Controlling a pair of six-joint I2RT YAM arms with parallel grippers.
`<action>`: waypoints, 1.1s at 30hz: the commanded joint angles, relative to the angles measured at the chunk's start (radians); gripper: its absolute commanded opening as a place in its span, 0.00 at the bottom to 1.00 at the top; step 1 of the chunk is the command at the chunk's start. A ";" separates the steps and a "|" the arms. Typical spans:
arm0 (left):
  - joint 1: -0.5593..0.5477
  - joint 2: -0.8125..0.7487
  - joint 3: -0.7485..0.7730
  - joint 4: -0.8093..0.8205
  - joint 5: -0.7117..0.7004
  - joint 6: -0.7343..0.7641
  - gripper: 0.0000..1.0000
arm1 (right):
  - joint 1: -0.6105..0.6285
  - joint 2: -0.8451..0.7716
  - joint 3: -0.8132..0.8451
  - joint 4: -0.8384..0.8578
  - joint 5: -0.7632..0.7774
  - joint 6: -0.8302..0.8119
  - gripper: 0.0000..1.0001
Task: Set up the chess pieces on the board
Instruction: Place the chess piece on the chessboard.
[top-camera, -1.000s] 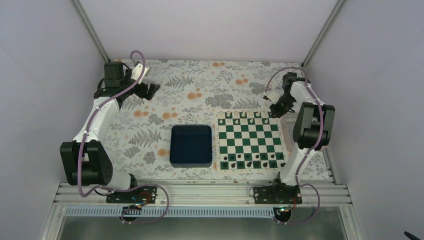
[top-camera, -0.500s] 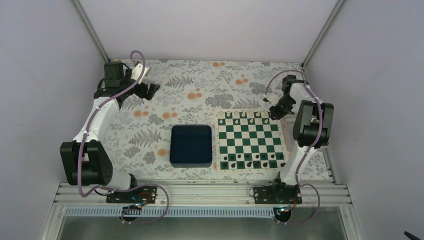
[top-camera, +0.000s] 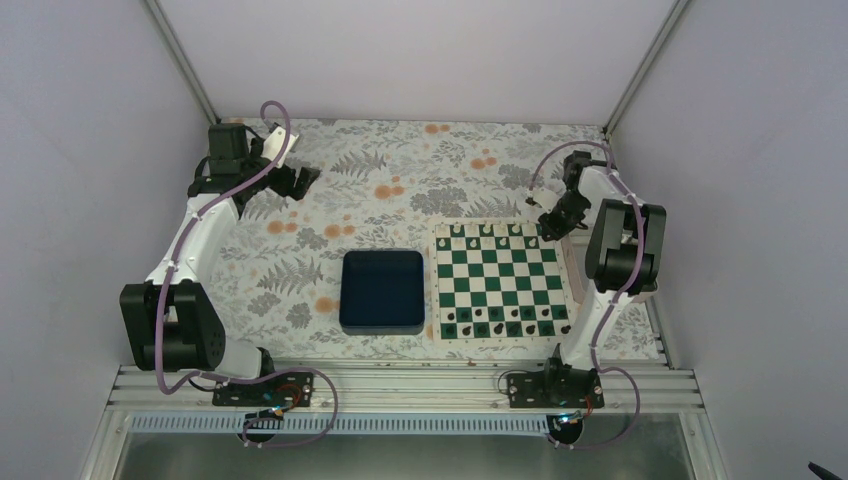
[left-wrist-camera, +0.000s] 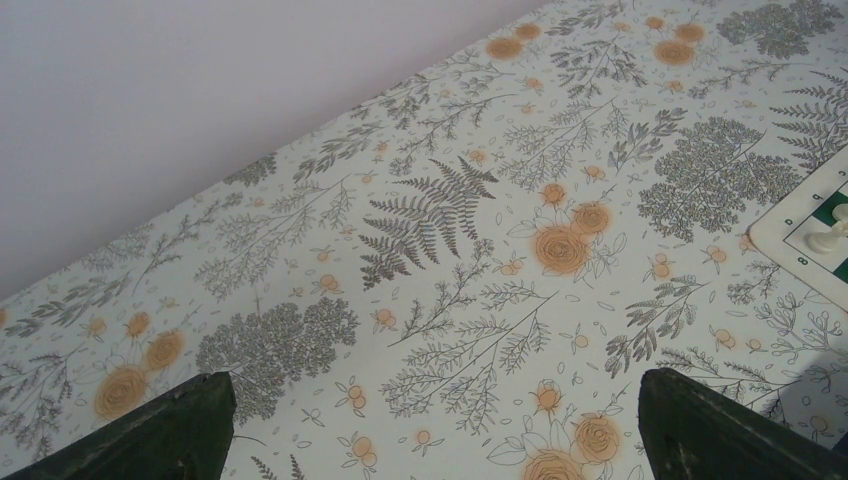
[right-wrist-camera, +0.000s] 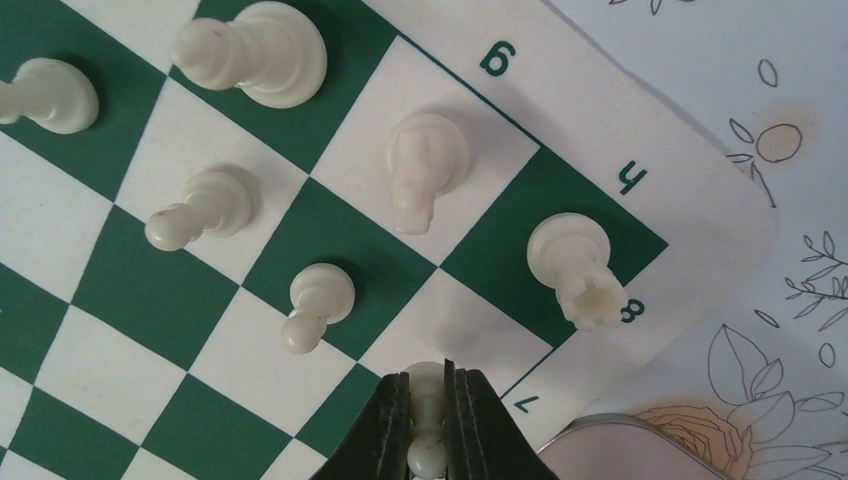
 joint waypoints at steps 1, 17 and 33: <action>0.007 -0.007 0.020 0.000 0.011 0.006 1.00 | -0.005 0.020 -0.003 0.002 0.016 -0.013 0.06; 0.006 -0.004 0.021 -0.001 0.014 0.009 1.00 | -0.004 0.026 0.011 -0.004 0.021 -0.014 0.15; 0.006 -0.009 0.019 -0.003 0.014 0.009 1.00 | 0.015 -0.098 0.092 -0.110 0.017 -0.004 0.27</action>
